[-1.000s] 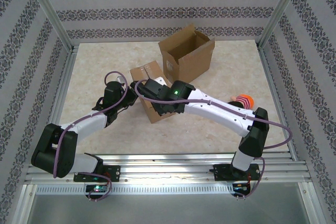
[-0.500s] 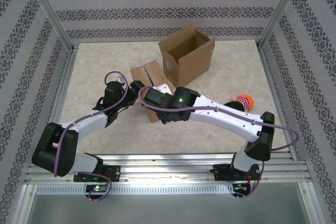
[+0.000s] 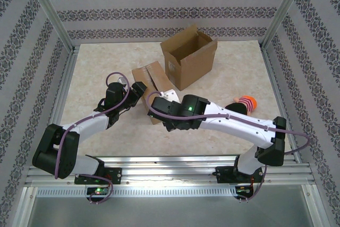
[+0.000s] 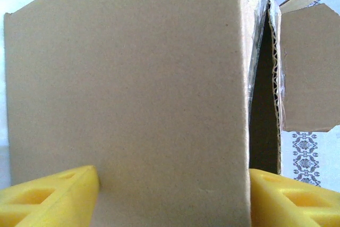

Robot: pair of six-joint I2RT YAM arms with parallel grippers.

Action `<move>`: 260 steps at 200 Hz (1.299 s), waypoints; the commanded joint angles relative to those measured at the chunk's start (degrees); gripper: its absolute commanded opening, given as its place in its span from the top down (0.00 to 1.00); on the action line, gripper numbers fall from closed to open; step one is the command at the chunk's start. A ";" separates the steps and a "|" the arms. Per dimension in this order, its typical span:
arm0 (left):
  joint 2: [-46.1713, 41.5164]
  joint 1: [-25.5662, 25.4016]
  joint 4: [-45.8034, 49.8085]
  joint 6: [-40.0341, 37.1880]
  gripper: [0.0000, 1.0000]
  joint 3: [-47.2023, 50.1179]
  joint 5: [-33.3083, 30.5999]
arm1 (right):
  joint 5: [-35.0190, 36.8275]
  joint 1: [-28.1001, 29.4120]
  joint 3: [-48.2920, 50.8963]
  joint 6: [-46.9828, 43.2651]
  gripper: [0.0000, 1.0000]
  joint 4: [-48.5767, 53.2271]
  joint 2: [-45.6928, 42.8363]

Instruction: Unpack the express box

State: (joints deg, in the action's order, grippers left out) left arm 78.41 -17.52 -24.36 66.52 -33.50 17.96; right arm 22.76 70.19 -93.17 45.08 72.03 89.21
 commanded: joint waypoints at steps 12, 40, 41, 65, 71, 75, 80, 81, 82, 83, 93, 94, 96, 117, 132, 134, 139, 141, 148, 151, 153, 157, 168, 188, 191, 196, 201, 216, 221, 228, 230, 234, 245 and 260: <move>1.85 0.73 6.48 0.98 0.29 0.79 -3.72 | -0.13 1.76 1.71 3.42 1.00 7.34 -3.75; 0.38 0.68 7.24 -0.25 0.27 -0.60 -2.77 | 0.83 2.20 4.32 4.33 1.00 5.31 -8.38; 0.32 0.71 7.19 -0.29 0.27 -0.65 -2.72 | 0.81 2.22 4.44 4.32 1.00 5.18 -8.59; -1.86 0.53 4.18 -1.53 0.23 -1.45 0.80 | 2.45 1.96 8.67 5.66 1.00 3.10 -14.79; -2.77 0.40 3.36 -1.99 0.21 -1.67 1.80 | 2.95 1.52 9.53 6.05 1.00 3.19 -16.23; -3.46 0.30 3.21 -2.46 0.20 -1.89 2.37 | 3.42 1.32 10.06 6.34 1.00 3.34 -17.09; -4.44 0.27 3.58 -3.11 0.19 -2.35 3.19 | 3.81 0.76 10.69 6.53 1.00 3.66 -18.08; -4.64 0.24 3.86 -3.31 0.19 -2.49 3.34 | 3.88 0.66 10.84 6.57 1.00 3.69 -18.23; -4.92 0.27 4.09 -3.49 0.19 -2.65 3.46 | 3.96 0.61 11.00 6.63 1.00 3.76 -18.43; -5.15 0.23 4.29 -3.67 0.18 -2.77 3.56 | 4.09 0.45 11.08 6.66 1.00 3.83 -18.62; -7.34 0.12 7.97 -5.91 0.17 -4.54 4.42 | 5.04 -0.77 12.79 6.79 1.00 3.97 -20.24; -7.63 0.12 8.43 -6.11 0.17 -4.68 4.48 | 5.16 -0.85 12.99 6.83 1.00 3.94 -20.40; -8.16 0.12 9.28 -6.66 0.17 -5.21 4.53 | 5.29 -1.18 13.44 6.85 1.00 3.72 -20.57; -13.45 0.11 22.01 -12.70 0.16 -9.86 2.76 | 5.65 -6.63 18.97 5.38 1.00 0.29 -23.02; -16.08 0.19 32.85 -18.19 0.18 -14.88 -1.69 | 5.08 -11.22 23.34 3.79 1.00 -3.84 -23.46; -16.29 0.27 34.57 -18.91 0.19 -15.73 -2.46 | 5.12 -11.72 23.77 3.59 1.00 -4.38 -23.40; -16.44 0.34 38.27 -20.53 0.20 -17.80 -4.35 | 5.20 -13.06 24.81 3.18 1.00 -5.65 -23.13; -16.42 0.44 39.88 -21.27 0.21 -18.66 -5.19 | 5.30 -13.48 25.14 2.98 1.00 -6.22 -23.01; -15.90 0.85 44.41 -23.57 0.23 -21.88 -7.75 | 5.57 -14.89 26.04 2.43 1.00 -7.78 -22.33; -15.39 1.08 46.10 -24.69 0.25 -23.13 -8.66 | 5.69 -15.40 26.39 2.22 1.00 -8.31 -21.90; -15.04 1.19 47.15 -25.26 0.25 -24.12 -9.37 | 5.84 -15.60 26.53 2.14 1.00 -8.68 -21.71; -14.22 1.53 49.11 -26.64 0.27 -25.75 -10.43 | 6.26 -16.00 26.82 2.05 1.00 -9.43 -21.16; -11.06 2.78 53.06 -29.84 0.29 -30.41 -12.83 | 7.55 -16.61 27.23 1.92 1.00 -11.28 -19.49; -3.55 6.33 54.16 -33.06 0.32 -36.82 -12.87 | 10.51 -16.84 27.68 3.10 1.00 -13.80 -15.92; -2.35 6.88 53.84 -33.26 0.32 -37.64 -12.63 | 10.81 -16.84 27.80 3.39 1.00 -14.04 -15.33; -0.29 7.58 53.29 -33.59 0.32 -39.04 -12.16 | 11.41 -16.84 27.87 3.81 1.00 -14.68 -14.45; 1.87 8.25 52.69 -33.86 0.33 -40.59 -11.70 | 11.77 -16.84 28.01 4.23 1.00 -15.29 -13.53; 8.72 9.60 51.75 -34.67 0.34 -45.85 -10.93 | 11.95 -16.88 28.13 5.11 1.00 -17.26 -10.70; 10.64 9.81 51.55 -34.95 0.34 -47.62 -10.97 | 11.89 -16.87 28.08 5.29 1.00 -17.87 -9.76; 13.75 10.11 51.20 -35.34 0.34 -49.78 -11.01 | 11.70 -16.87 27.92 5.56 1.00 -18.69 -8.43; 14.54 10.17 51.07 -35.39 0.34 -50.38 -11.10 | 11.63 -16.85 27.90 5.61 1.00 -18.86 -8.08; 16.13 10.26 50.85 -35.51 0.34 -51.52 -11.23 | 11.37 -16.92 27.80 5.63 1.00 -19.33 -7.37; 20.01 10.53 50.17 -35.76 0.34 -54.27 -11.25 | 10.78 -16.93 27.17 5.57 1.00 -20.06 -5.33; 24.84 10.68 49.69 -36.19 0.34 -57.77 -11.15 | 10.20 -16.86 25.68 5.59 1.00 -20.43 -2.83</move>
State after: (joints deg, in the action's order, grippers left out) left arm 98.35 -7.38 24.18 33.45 -85.86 7.22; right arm 31.70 53.71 -65.91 49.43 53.93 83.46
